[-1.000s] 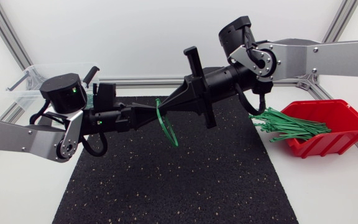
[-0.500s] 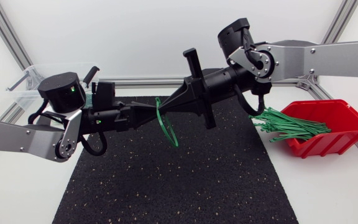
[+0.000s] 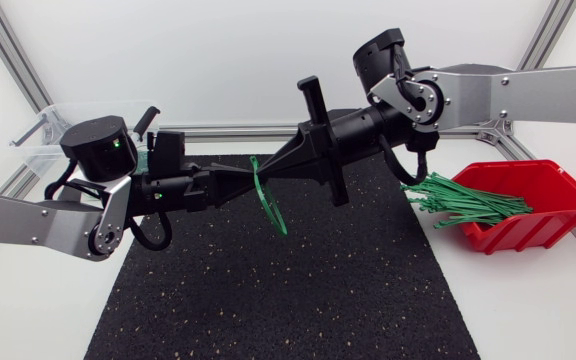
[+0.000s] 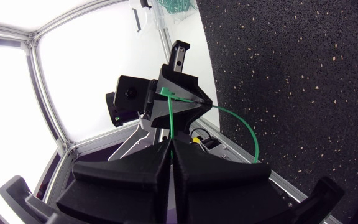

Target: Take a green cable tie from the red box, thread the tail through the head to close it, then place it in the transparent bin on the left.

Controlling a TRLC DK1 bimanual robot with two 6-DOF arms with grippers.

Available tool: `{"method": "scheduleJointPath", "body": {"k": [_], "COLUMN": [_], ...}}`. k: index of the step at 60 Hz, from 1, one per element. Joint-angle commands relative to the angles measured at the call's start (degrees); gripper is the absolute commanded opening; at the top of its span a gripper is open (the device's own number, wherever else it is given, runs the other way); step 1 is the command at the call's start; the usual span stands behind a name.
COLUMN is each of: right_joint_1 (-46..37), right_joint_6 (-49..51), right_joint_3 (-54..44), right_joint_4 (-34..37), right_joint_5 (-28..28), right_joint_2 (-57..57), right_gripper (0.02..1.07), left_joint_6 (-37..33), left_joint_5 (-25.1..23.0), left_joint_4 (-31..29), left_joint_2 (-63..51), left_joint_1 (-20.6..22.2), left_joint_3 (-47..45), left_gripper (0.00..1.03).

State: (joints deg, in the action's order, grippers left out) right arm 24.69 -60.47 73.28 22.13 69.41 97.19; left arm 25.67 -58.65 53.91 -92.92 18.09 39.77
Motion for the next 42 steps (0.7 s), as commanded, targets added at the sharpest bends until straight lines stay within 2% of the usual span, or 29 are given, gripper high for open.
{"method": "scheduleJointPath", "body": {"k": [1, 42], "right_joint_1": [-0.25, 0.36], "right_joint_6": [-1.32, -1.32], "right_joint_3": [-0.85, -1.03], "right_joint_4": [-0.25, -0.16], "right_joint_5": [0.55, 0.55], "right_joint_2": [-0.51, -1.56], "right_gripper": [0.08, 0.08], "left_joint_6": [-0.27, -1.85], "left_joint_5": [-0.85, -0.76], "left_joint_4": [0.93, 0.93], "left_joint_2": [1.17, -1.73], "left_joint_1": [0.37, 0.28], "left_joint_3": [-1.80, -0.39], "left_gripper": [0.04, 0.04]}}
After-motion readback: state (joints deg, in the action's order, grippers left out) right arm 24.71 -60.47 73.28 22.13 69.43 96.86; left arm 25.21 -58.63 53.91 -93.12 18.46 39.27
